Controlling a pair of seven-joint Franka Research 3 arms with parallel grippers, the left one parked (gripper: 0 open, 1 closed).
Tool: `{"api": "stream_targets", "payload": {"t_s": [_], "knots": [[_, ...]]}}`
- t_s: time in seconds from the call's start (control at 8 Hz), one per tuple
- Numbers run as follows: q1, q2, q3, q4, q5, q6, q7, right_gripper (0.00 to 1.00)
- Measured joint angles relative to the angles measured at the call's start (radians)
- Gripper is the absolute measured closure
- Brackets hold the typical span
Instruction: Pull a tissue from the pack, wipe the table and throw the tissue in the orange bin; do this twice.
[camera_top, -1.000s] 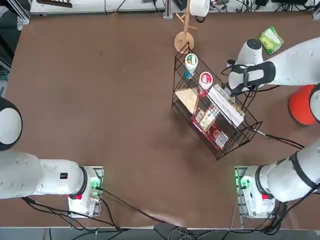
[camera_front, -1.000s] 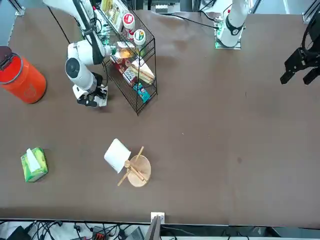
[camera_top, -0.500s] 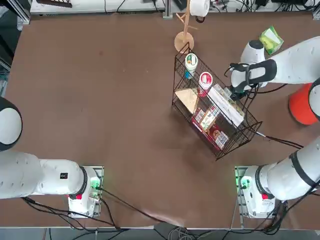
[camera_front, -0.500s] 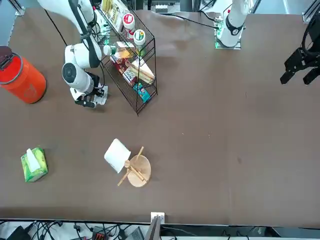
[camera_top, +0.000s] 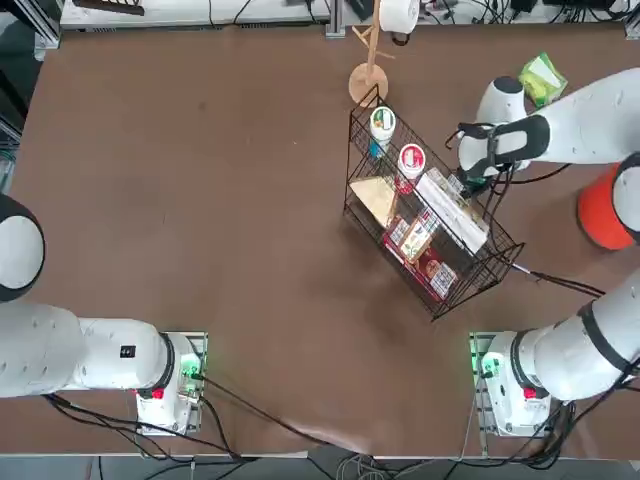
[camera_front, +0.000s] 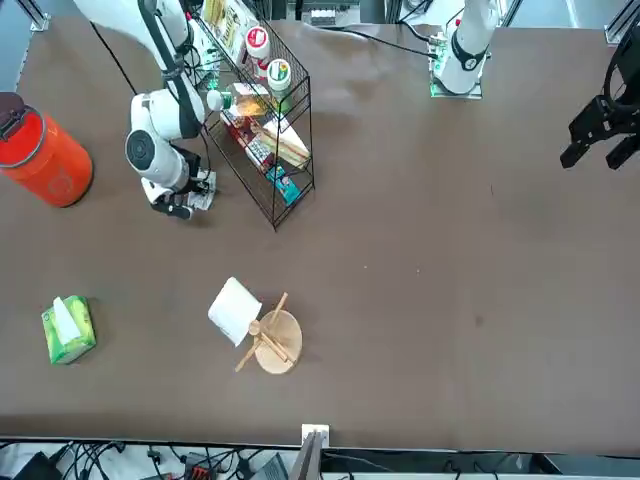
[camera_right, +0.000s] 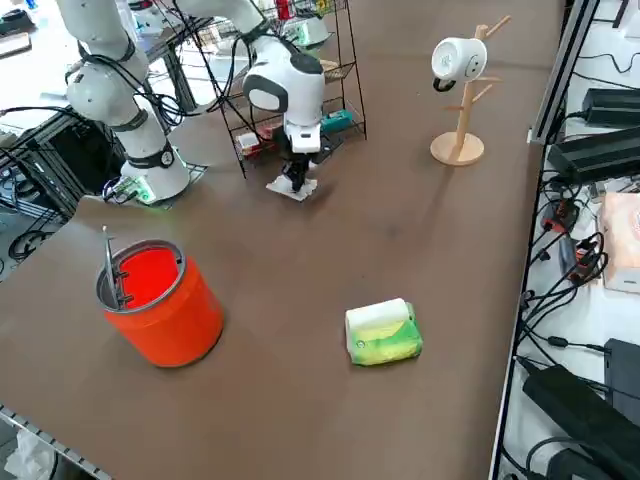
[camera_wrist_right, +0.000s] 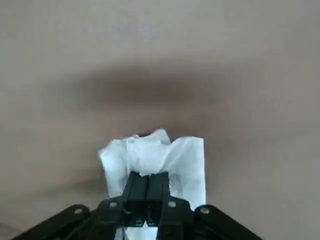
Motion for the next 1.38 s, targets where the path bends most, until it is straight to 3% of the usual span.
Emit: {"api": "stream_targets", "payload": {"t_s": [0.38, 0.62, 1.12, 1.38], "knots": [[0.012, 0.045, 0.006, 0.074, 0.0, -0.021, 0.037, 0.99], [0.01, 0.038, -0.001, 0.098, 0.0, -0.131, 0.022, 0.99], [-0.046, -0.113, -0.029, 0.156, -0.006, -0.454, -0.05, 0.99], [-0.055, -0.14, -0.031, 0.221, -0.034, -0.586, -0.05, 0.99]]}}
